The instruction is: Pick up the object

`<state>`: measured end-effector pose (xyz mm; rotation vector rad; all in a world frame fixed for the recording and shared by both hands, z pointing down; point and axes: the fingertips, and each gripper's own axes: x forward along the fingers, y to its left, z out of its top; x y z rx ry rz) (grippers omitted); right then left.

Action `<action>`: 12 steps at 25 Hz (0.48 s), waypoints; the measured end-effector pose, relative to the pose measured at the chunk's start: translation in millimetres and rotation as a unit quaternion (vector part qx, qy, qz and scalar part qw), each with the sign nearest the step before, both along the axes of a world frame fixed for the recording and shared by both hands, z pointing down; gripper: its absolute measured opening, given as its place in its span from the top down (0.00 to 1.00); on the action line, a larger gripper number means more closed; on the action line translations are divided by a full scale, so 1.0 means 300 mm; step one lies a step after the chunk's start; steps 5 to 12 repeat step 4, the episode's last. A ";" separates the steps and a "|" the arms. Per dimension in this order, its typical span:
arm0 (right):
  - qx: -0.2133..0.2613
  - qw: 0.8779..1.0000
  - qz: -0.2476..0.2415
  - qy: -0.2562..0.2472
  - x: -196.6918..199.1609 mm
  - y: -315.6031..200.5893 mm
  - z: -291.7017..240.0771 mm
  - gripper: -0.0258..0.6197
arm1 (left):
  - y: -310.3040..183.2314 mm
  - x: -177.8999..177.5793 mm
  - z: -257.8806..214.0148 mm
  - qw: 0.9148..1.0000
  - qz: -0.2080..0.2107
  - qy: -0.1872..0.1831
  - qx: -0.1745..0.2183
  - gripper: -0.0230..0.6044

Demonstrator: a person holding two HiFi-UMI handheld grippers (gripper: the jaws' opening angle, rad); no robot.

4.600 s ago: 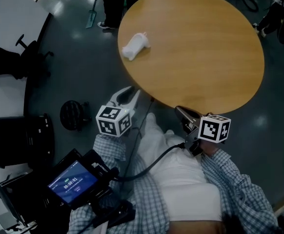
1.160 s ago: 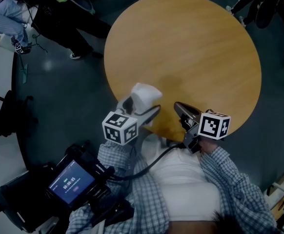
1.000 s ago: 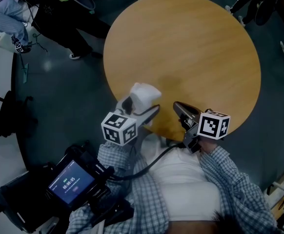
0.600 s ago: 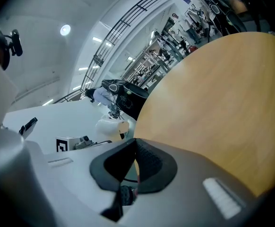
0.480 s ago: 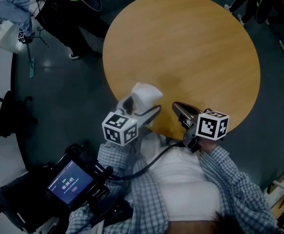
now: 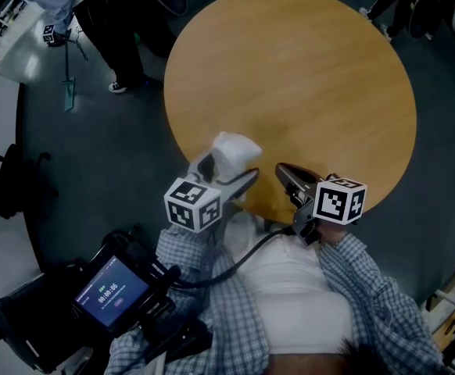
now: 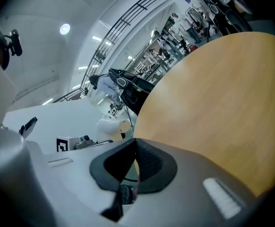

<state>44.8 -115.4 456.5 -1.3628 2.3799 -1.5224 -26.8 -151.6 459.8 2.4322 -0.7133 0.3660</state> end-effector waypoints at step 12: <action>-0.001 1.000 -0.001 0.002 0.000 0.000 0.001 0.96 | 0.007 0.008 0.001 1.000 0.004 -0.001 -0.001 0.22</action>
